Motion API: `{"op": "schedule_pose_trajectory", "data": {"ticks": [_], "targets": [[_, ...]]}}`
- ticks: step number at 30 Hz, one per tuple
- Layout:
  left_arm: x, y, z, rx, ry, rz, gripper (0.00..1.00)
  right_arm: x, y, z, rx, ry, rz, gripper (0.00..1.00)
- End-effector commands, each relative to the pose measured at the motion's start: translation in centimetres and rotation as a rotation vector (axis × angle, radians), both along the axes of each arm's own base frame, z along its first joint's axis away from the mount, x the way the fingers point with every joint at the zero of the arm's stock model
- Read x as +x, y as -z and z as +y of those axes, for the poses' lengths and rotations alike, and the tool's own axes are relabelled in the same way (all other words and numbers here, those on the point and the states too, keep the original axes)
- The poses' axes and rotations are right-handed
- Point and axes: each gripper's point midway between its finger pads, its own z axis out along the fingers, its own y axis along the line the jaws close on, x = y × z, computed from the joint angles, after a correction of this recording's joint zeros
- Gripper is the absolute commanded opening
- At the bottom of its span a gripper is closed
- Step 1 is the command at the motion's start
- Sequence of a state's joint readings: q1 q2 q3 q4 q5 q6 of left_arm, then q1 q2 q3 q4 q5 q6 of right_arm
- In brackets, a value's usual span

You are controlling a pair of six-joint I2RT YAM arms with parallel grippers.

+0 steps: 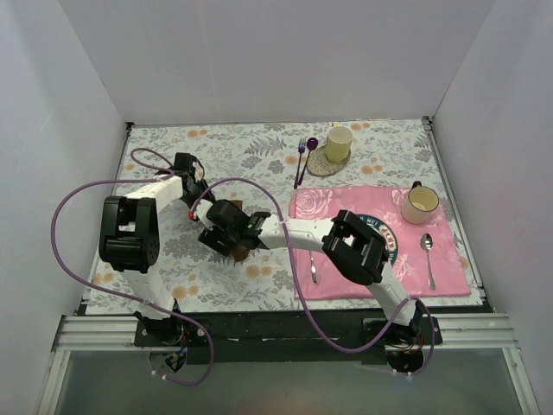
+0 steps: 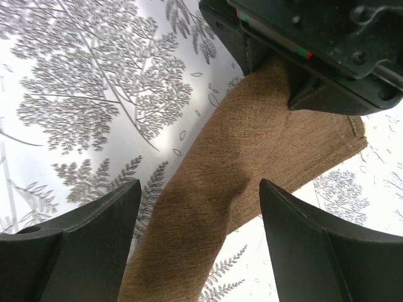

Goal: Fold the napkin, place the utensils inside, and roll it up
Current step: Roll the napkin with the utensil

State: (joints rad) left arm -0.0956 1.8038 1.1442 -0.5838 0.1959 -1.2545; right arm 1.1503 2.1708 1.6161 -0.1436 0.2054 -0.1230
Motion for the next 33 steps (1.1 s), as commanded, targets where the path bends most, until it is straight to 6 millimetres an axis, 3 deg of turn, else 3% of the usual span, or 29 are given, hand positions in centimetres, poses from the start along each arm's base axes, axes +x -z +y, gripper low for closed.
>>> {"op": "schedule_pose_trajectory", "data": {"ticks": [1,6,9,12,13,14,16,19,20,21,23,28,33], "targets": [[-0.7,0.5,0.5,0.025,0.016,0.044,0.06,1.6,0.4,-0.5,-0.052,0.051,-0.067,0.82],[-0.5,0.3,0.5,0.027,0.024,0.038,0.06,2.0,2.8,-2.2,-0.123,0.107,-0.083,0.75],[-0.4,0.3,0.4,0.025,0.029,0.039,0.06,1.7,3.3,-2.2,-0.120,0.100,-0.060,0.62],[0.1,-0.4,0.4,0.024,0.024,0.012,0.22,1.3,2.9,-1.6,-0.070,0.091,0.006,0.44],[0.2,-0.7,0.4,0.022,0.021,0.000,0.34,1.5,2.8,-1.6,-0.043,0.108,0.043,0.33],[0.5,-1.1,0.4,0.018,0.014,-0.015,0.41,1.1,2.7,-1.3,-0.013,0.088,0.089,0.29],[1.1,-2.2,0.4,0.014,0.003,-0.050,0.53,1.3,2.5,-1.6,0.039,0.114,0.165,0.23],[1.9,-3.5,0.6,0.014,-0.014,-0.085,0.60,1.0,2.1,-1.4,0.120,0.088,0.287,0.22],[2.0,-3.8,0.7,0.016,-0.021,-0.091,0.80,0.3,2.5,-1.4,0.139,0.082,0.356,0.22],[2.1,-4.0,0.9,0.017,-0.029,-0.096,0.85,0.8,2.7,-1.6,0.157,0.091,0.387,0.21],[2.5,-5.0,1.2,0.023,-0.045,-0.129,0.87,-0.1,3.0,-1.8,0.193,0.091,0.495,0.21],[2.3,-6.2,1.5,0.020,-0.066,-0.174,0.88,0.6,3.0,-2.5,0.305,0.121,0.684,0.20],[1.2,-4.5,0.8,-0.009,-0.034,-0.117,0.84,0.9,2.8,-3.0,0.427,0.132,0.900,0.20]]}}
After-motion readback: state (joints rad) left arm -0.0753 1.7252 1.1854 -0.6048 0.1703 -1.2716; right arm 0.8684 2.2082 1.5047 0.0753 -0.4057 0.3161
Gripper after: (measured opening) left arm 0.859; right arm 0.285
